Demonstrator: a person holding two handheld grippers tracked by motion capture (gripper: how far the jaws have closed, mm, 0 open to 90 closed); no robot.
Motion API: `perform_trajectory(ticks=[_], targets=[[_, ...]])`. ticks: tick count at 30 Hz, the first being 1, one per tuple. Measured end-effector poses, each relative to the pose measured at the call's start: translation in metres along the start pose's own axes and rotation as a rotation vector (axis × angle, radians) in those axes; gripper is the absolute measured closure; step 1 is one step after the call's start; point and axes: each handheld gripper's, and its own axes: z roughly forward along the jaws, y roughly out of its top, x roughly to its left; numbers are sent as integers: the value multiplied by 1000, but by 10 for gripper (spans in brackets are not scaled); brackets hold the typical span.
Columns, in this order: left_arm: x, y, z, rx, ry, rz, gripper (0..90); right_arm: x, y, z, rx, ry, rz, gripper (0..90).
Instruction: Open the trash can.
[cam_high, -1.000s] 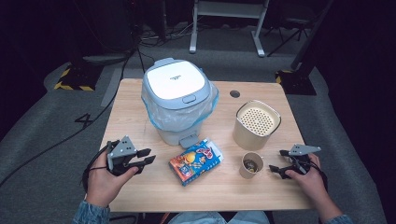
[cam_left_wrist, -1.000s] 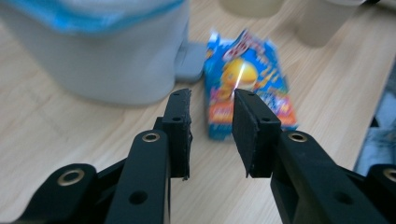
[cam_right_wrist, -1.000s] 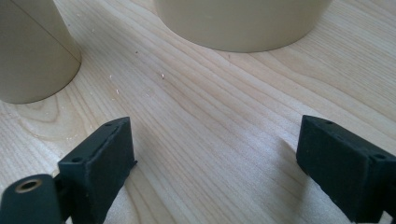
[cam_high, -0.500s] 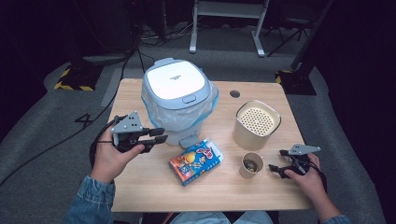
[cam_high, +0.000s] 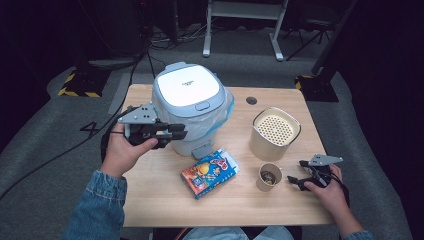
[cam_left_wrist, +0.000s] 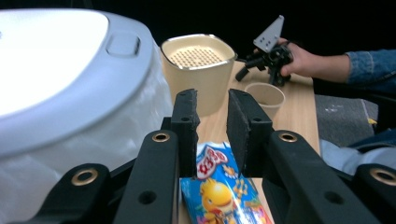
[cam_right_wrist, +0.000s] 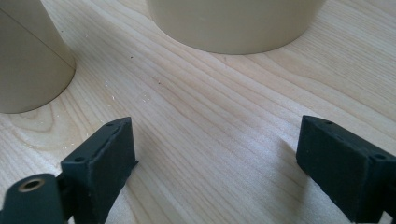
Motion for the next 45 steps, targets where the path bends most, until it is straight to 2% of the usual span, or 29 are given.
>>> perform_trajectory(ticks=[3, 6, 14, 18, 22, 27, 32, 34, 36, 37, 45], targets=[[5, 11, 6, -6, 5, 2, 749, 0, 0, 0, 0, 0, 0, 116], [10, 20, 11, 12, 12, 8, 763, 0, 0, 0, -1, 1, 0, 116], [27, 37, 23, 8, 55, -17, 803, 0, 0, 0, -1, 1, 0, 116], [32, 44, 28, 6, 56, -15, 814, 0, 0, 0, -1, 1, 0, 117], [38, 51, 41, 22, 65, -12, 841, 0, 0, 0, -1, 1, 0, 116], [40, 54, 49, 38, 88, -10, 880, 0, 0, 0, -1, 1, 0, 116], [42, 55, 56, 67, 101, -30, 897, 0, 0, 0, -1, 1, 0, 116], [42, 54, 59, 90, 118, -49, 898, 0, 0, 0, 0, 0, 0, 117], [42, 54, 59, 88, 119, -58, 898, 0, 0, 0, -1, 1, 0, 116], [42, 55, 59, 91, 132, -63, 898, 0, 0, 0, -1, 1, 0, 116], [34, 59, 61, 131, 178, -37, 900, 0, 0, 0, -1, 1, 0, 116]])
